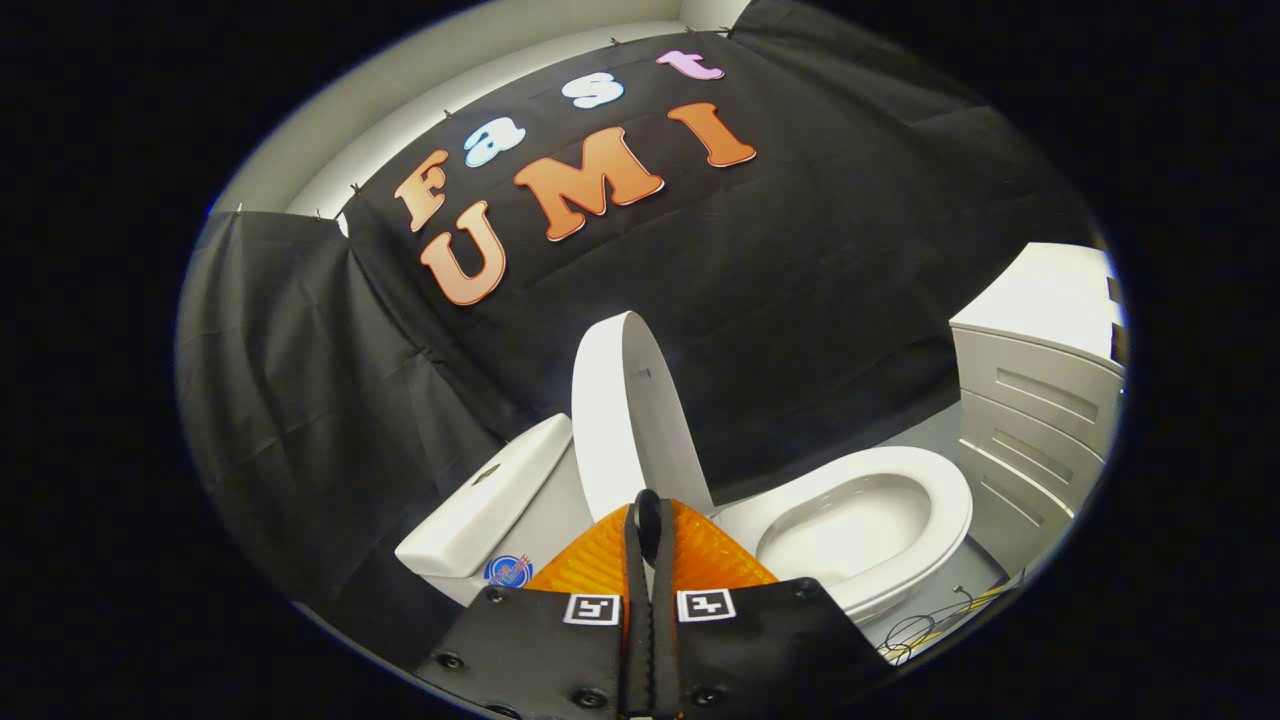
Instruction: Open the toilet lid.
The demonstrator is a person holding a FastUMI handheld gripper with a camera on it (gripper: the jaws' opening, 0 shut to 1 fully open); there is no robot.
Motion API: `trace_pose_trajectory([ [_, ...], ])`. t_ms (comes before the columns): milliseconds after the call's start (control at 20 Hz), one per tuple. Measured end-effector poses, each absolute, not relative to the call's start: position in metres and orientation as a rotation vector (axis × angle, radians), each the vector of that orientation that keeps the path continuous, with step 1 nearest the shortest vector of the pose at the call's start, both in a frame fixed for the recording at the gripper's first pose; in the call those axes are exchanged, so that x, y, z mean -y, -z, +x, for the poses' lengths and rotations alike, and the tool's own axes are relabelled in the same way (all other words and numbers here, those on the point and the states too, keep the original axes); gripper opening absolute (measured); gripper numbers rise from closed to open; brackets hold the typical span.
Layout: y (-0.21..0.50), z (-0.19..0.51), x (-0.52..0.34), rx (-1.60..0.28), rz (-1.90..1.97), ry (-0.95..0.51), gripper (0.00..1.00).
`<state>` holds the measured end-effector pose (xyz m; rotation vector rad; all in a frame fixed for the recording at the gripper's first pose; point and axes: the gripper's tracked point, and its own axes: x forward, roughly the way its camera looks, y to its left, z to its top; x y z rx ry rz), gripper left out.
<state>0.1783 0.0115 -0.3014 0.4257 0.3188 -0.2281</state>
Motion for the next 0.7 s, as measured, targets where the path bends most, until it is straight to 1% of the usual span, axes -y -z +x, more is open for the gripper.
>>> trace_pose_trajectory([
  [150,0.300,0.188,-0.042,-0.344,0.336,0.186,0.07],
  [400,0.302,0.194,-0.069,-0.368,0.271,0.197,0.07],
  [700,0.306,0.207,-0.105,-0.397,0.183,0.170,0.07],
])
